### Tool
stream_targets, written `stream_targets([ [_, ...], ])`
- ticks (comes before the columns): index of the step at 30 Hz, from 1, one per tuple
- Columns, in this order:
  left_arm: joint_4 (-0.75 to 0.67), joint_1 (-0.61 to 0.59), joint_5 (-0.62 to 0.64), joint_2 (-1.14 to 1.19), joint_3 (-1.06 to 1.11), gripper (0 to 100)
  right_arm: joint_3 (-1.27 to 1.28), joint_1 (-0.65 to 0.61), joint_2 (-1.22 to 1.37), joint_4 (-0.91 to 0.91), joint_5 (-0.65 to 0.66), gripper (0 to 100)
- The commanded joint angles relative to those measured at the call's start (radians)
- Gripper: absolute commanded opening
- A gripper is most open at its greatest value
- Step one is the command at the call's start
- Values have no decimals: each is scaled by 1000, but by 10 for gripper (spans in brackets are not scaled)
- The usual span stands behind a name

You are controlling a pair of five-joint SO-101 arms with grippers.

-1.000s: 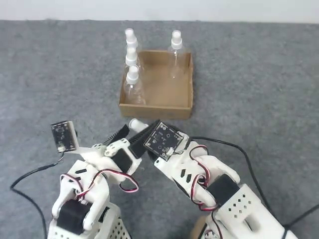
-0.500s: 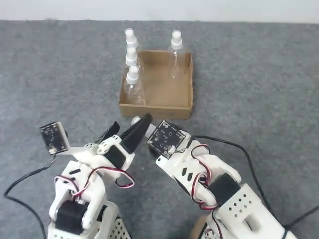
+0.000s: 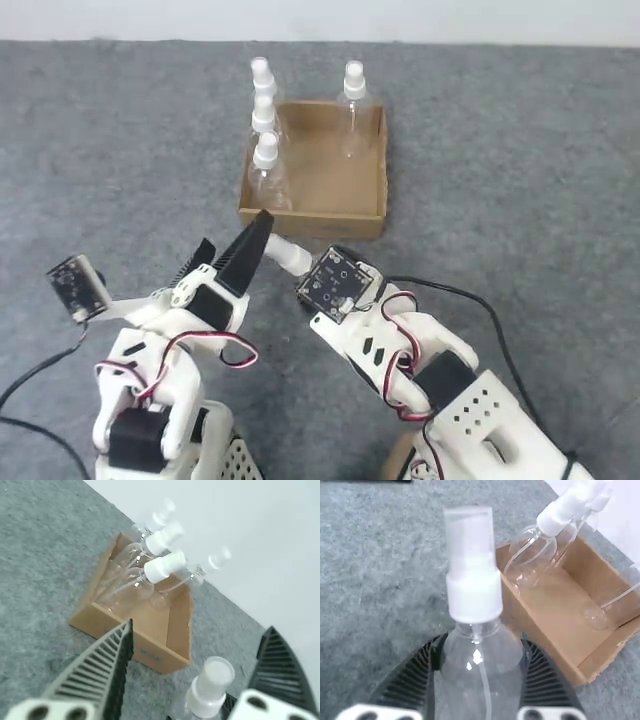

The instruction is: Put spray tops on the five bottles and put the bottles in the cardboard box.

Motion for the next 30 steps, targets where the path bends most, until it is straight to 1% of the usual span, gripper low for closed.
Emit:
stream_targets([
  [1,-34,-35,12,-23,-56,364,-2,5,-38,-28,-51,84],
  [4,-35,-78,12,-23,-56,364,-6,5,-38,-30,-101,84],
  [10,-35,-132,12,-23,-56,364,0,13,-38,-74,-101,80],
  [20,-35,-133,6,-23,-53,364,-5,16,-38,-84,-106,80],
  [23,-35,-135,5,-23,-51,364,-5,56,-38,-119,-107,80],
  [26,-35,-167,5,-23,-51,363,-5,125,-38,-150,-115,80],
  [30,-52,-196,5,-23,-50,363,-5,166,-38,-189,-199,80],
])
